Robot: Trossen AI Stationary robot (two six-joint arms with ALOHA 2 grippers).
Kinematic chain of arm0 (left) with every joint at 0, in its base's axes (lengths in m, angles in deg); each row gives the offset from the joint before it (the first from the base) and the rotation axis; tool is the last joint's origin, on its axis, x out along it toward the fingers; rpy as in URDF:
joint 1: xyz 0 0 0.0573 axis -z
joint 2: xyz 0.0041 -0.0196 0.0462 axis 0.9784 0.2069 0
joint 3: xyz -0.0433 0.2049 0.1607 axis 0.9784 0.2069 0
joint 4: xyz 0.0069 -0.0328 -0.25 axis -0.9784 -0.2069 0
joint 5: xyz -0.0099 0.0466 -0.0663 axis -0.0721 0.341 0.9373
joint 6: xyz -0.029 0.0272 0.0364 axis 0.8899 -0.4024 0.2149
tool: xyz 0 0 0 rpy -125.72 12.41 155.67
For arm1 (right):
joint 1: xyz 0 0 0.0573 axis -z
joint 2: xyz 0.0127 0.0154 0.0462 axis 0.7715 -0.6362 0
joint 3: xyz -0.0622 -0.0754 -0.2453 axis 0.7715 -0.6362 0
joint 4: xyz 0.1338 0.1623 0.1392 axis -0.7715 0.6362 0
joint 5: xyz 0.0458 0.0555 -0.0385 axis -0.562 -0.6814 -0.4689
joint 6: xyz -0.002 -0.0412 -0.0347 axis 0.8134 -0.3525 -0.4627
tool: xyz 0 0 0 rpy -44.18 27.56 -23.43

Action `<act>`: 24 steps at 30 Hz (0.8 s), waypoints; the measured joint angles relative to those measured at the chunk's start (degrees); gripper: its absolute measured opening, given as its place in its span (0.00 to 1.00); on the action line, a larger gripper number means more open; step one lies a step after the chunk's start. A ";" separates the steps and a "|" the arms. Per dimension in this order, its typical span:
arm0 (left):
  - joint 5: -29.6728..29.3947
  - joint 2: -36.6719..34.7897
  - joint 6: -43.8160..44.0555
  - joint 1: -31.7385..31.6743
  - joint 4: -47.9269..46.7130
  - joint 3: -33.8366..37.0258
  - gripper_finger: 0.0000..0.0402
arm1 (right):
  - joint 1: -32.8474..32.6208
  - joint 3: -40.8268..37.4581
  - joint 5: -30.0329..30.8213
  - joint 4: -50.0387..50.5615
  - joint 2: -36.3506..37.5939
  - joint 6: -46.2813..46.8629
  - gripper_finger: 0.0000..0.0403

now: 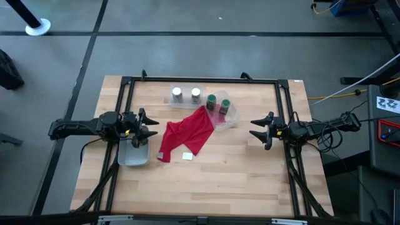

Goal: Sort spices by type
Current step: Return to Home Position

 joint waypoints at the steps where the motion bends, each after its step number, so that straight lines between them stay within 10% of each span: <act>1: 0.01 0.06 -0.28 0.00 0.10 0.00 0.53 | 0.02 -0.02 -0.02 0.02 -0.02 0.00 0.66; 24: 0.01 0.07 -6.44 0.00 -0.30 -0.01 0.53 | 0.01 -0.09 -1.46 -0.83 -0.04 0.04 0.66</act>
